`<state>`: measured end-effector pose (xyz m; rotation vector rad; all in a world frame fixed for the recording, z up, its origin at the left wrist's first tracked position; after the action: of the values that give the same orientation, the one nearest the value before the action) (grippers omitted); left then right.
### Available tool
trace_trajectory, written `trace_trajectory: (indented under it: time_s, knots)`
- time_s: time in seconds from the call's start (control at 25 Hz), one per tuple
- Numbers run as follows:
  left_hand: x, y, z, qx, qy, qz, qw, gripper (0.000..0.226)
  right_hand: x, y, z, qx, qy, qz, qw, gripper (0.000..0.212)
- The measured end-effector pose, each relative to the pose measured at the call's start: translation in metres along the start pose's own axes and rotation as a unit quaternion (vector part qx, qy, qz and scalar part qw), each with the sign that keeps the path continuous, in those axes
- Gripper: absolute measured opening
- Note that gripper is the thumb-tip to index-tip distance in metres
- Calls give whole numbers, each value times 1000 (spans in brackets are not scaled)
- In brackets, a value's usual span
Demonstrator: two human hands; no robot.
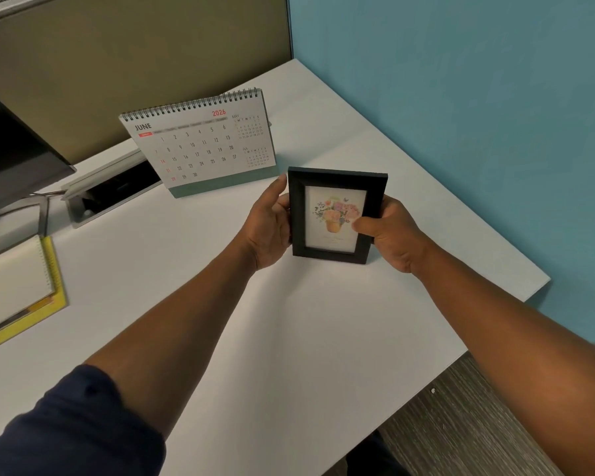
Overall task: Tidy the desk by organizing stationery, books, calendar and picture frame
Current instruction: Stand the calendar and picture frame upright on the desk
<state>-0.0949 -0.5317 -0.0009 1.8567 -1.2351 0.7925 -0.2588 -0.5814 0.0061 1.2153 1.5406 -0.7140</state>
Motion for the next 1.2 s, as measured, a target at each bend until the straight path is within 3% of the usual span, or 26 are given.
trace_trajectory:
  time_s: [0.16, 0.24, 0.36, 0.6, 0.76, 0.96, 1.2]
  knots:
    - [-9, -5, -2, 22, 52, 5, 998, 55, 10, 0, 6, -4, -2, 14, 1000, 46]
    - [-9, -12, -5, 59, 126, 86, 987, 43, 14, -2, 10, 3, -2, 22, 1000, 46]
    - [-7, -14, -2, 96, 238, 212, 943, 31, 6, -6, 22, 18, -6, 36, 999, 47]
    - [9, 4, 44, 124, 259, 337, 897, 90, -20, -21, 83, 49, -28, 40, 998, 49]
    - [28, 13, 79, 164, 275, 362, 875, 113, -34, -27, 119, 59, -27, 57, 996, 48]
    - [36, 19, 113, 209, 282, 367, 861, 131, -41, -34, 152, 80, -21, 68, 994, 49]
    - [46, 16, 134, 266, 304, 380, 832, 134, -49, -30, 179, 86, -28, 79, 993, 52]
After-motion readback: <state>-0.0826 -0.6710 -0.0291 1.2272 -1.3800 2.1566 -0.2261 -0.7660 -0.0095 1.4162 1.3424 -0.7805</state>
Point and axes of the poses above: each hand's wrist, its own z-axis towards the middle knuckle, its own y-axis out of the palm, x = y × z, the point moved 10 cm from there along z, towards the middle knuckle, and after that the axes turned 5 degrees about x, right-handed, at the moved point
